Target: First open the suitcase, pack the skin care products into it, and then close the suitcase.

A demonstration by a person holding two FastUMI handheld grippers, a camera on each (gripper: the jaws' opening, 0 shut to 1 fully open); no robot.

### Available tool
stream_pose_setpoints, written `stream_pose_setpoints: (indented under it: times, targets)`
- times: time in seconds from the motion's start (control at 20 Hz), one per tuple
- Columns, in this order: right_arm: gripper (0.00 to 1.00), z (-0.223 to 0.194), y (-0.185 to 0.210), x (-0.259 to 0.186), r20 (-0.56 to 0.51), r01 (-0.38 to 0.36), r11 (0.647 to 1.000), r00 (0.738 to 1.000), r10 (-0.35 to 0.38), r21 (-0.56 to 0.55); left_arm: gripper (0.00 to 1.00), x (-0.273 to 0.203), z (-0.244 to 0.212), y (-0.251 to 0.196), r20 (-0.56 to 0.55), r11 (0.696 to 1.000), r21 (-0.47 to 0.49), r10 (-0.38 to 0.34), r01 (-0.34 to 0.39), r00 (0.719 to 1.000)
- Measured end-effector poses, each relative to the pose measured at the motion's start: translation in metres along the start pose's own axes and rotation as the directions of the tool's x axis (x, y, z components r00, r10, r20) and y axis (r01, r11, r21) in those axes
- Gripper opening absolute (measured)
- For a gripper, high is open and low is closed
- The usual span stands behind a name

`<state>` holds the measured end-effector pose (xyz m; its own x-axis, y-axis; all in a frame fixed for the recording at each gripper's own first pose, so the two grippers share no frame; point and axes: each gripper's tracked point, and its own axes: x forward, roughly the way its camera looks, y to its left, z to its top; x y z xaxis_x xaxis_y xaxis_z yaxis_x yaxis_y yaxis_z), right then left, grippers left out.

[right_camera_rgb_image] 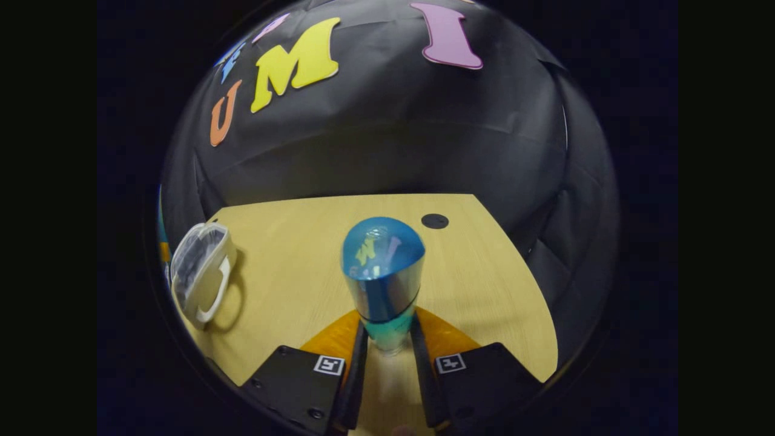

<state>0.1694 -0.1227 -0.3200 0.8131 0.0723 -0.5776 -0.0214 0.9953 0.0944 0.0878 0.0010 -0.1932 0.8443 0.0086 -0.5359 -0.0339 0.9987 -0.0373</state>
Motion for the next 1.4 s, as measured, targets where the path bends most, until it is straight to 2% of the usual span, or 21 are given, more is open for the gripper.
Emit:
stream_pose_setpoints:
  times: [0.1, 0.2, 0.35, 0.45, 0.5, 0.6, 0.7, 0.75, 0.8, 0.9, 0.95, 1.0, 1.1, 1.25, 1.3, 1.35, 1.4]
  targets:
    - [0.35, 0.014, 0.005, -0.019, 0.011, -0.016, 1.000, 1.000, 0.016, 0.011, 0.41, 0.007, -0.005, 0.030, -0.039, 0.999, 0.031, -0.008, 0.009, 0.999]
    - [0.35, 0.033, 0.015, -0.053, 0.039, -0.043, 0.999, 0.998, 0.042, 0.013, 0.41, 0.023, -0.024, 0.057, -0.120, 0.998, 0.059, -0.030, 0.037, 0.992]
    - [0.35, 0.054, 0.029, -0.114, 0.067, -0.077, 0.997, 0.995, 0.077, 0.005, 0.41, 0.045, -0.056, 0.078, -0.250, 0.991, 0.085, -0.082, 0.106, 0.965]
    - [0.35, 0.060, 0.037, -0.152, 0.076, -0.089, 0.996, 0.993, 0.088, 0.002, 0.41, 0.056, -0.072, 0.082, -0.314, 0.989, 0.064, -0.108, 0.134, 0.943]
    - [0.32, 0.062, 0.042, -0.168, 0.071, -0.094, 0.995, 0.993, 0.093, 0.016, 0.41, 0.061, -0.079, 0.087, -0.351, 0.990, 0.060, -0.102, 0.131, 0.931]
    - [0.35, 0.065, 0.053, -0.195, 0.063, -0.106, 0.992, 0.993, 0.102, 0.071, 0.40, 0.068, -0.090, 0.094, -0.412, 0.991, 0.059, -0.083, 0.117, 0.907]
    - [0.35, 0.073, 0.065, -0.214, 0.073, -0.112, 0.989, 0.992, 0.105, 0.100, 0.40, 0.071, -0.105, 0.094, -0.496, 0.992, 0.018, -0.096, 0.121, 0.863]
    - [0.35, 0.076, 0.072, -0.223, 0.084, -0.115, 0.989, 0.991, 0.107, 0.097, 0.40, 0.071, -0.107, 0.094, -0.531, 0.993, -0.009, -0.104, 0.117, 0.841]
    - [0.35, 0.081, 0.078, -0.230, 0.096, -0.119, 0.989, 0.989, 0.111, 0.086, 0.40, 0.075, -0.100, 0.093, -0.527, 0.993, -0.032, -0.116, 0.116, 0.842]
    - [0.35, 0.087, 0.090, -0.240, 0.108, -0.132, 0.989, 0.986, 0.124, 0.068, 0.40, 0.077, -0.106, 0.092, -0.587, 0.991, -0.078, -0.131, 0.106, 0.799]
    - [0.35, 0.089, 0.098, -0.244, 0.111, -0.141, 0.988, 0.985, 0.134, 0.056, 0.40, 0.077, -0.103, 0.092, -0.599, 0.991, -0.080, -0.135, 0.109, 0.790]
    - [0.32, 0.091, 0.104, -0.246, 0.112, -0.147, 0.988, 0.984, 0.141, 0.038, 0.41, 0.079, -0.103, 0.092, -0.603, 0.990, -0.076, -0.144, 0.123, 0.785]
    - [0.35, 0.092, 0.120, -0.248, 0.103, -0.166, 0.986, 0.981, 0.164, 0.011, 0.41, 0.081, -0.105, 0.091, -0.618, 0.990, -0.066, -0.142, 0.129, 0.774]
    - [0.35, 0.076, 0.161, -0.246, 0.043, -0.233, 0.971, 0.971, 0.235, -0.050, 0.45, 0.079, -0.103, 0.086, -0.612, 0.988, -0.075, -0.154, 0.137, 0.776]
    - [0.35, 0.072, 0.177, -0.243, 0.021, -0.259, 0.963, 0.965, 0.261, -0.070, 0.56, 0.079, -0.102, 0.083, -0.605, 0.986, -0.087, -0.164, 0.141, 0.779]
    - [0.35, 0.066, 0.193, -0.240, -0.003, -0.287, 0.954, 0.958, 0.288, -0.086, 0.51, 0.078, -0.100, 0.080, -0.595, 0.986, -0.093, -0.169, 0.141, 0.786]
    - [0.35, 0.063, 0.210, -0.236, -0.025, -0.314, 0.945, 0.950, 0.313, -0.097, 0.62, 0.074, -0.094, 0.078, -0.573, 0.985, -0.099, -0.174, 0.143, 0.801]
